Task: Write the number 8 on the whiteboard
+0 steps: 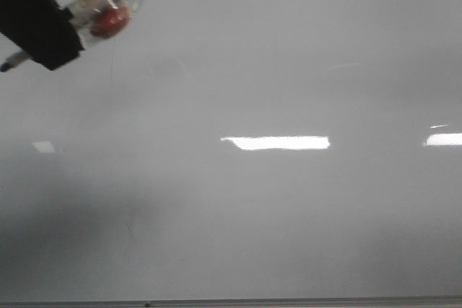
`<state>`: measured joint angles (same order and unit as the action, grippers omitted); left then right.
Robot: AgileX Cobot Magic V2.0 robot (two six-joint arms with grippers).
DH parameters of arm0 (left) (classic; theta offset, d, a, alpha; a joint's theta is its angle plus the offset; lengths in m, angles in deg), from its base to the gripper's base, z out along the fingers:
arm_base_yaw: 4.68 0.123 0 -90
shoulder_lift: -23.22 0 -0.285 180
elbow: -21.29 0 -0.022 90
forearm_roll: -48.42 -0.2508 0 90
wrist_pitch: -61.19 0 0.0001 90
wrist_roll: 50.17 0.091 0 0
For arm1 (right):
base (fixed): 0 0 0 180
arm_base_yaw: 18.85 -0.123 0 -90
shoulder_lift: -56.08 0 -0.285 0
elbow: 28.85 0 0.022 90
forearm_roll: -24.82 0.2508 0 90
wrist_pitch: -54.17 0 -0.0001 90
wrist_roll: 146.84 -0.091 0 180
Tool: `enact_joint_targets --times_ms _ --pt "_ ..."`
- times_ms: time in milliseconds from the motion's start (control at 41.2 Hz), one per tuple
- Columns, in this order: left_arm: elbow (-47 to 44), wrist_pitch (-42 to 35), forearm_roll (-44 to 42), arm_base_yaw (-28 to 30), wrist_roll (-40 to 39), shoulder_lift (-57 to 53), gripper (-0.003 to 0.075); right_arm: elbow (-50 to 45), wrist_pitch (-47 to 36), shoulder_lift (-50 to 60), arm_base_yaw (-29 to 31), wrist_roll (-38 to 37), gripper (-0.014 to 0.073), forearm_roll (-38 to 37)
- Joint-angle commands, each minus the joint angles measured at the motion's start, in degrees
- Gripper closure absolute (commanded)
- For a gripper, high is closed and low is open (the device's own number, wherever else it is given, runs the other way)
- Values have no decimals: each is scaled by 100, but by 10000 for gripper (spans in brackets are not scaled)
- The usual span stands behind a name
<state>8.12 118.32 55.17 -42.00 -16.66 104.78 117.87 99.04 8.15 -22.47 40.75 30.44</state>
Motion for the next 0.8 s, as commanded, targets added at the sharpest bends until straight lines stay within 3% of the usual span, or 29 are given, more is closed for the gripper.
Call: enact_joint_targets --times_ms 0,97,267,558,776 --pt "355 -57 98 -398 365 107 741 449 144 -410 -20 516 45 386" --pt "460 6 108 -712 577 252 741 689 454 -782 -134 1471 45 1078" --pt "461 2 108 -1021 782 278 741 1048 919 -1477 -1022 3586 45 2130" --pt "461 -34 108 -1276 782 308 741 1467 978 -2339 -2552 4366 50 2432" --pt "461 -62 108 -1386 790 328 741 1641 400 -2740 -3388 4477 124 2617"
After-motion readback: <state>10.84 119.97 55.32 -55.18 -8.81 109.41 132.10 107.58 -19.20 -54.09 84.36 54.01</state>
